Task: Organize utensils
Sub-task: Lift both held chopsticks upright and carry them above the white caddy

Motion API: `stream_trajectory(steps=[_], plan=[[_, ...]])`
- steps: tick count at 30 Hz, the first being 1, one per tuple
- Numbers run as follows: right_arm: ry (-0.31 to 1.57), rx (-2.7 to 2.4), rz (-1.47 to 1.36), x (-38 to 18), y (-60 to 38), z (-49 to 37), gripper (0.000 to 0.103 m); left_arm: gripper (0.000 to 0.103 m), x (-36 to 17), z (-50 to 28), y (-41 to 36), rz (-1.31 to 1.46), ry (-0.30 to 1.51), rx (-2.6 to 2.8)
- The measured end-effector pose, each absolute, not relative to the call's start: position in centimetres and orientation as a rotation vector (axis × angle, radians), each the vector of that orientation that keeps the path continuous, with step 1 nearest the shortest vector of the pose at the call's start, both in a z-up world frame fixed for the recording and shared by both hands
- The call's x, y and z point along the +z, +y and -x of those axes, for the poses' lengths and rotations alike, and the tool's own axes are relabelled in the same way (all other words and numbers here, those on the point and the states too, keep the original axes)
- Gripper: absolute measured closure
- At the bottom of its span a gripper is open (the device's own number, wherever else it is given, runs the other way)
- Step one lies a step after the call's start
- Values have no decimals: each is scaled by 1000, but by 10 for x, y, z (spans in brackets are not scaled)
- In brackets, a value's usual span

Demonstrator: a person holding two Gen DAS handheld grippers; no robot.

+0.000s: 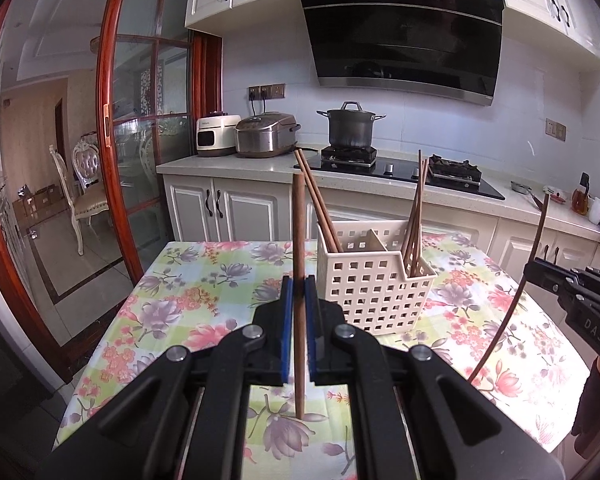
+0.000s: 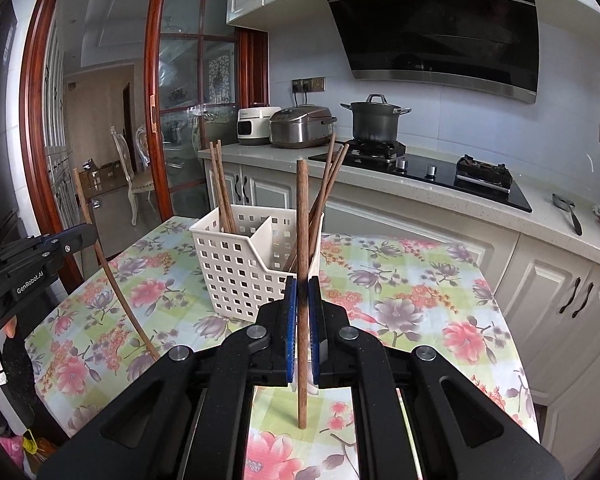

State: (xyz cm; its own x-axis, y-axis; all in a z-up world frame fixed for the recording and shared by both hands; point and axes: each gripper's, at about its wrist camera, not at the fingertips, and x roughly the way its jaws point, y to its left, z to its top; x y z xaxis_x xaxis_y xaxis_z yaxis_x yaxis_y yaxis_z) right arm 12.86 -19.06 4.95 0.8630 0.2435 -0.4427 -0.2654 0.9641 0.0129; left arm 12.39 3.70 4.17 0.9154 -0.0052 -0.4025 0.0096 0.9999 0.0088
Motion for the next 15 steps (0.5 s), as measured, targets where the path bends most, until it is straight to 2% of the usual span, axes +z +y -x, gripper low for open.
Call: stream_trajectory(steps=[15], plan=[[411,281,84,74,-180,-151,97,97,87,-136,22,-40,384,-99]])
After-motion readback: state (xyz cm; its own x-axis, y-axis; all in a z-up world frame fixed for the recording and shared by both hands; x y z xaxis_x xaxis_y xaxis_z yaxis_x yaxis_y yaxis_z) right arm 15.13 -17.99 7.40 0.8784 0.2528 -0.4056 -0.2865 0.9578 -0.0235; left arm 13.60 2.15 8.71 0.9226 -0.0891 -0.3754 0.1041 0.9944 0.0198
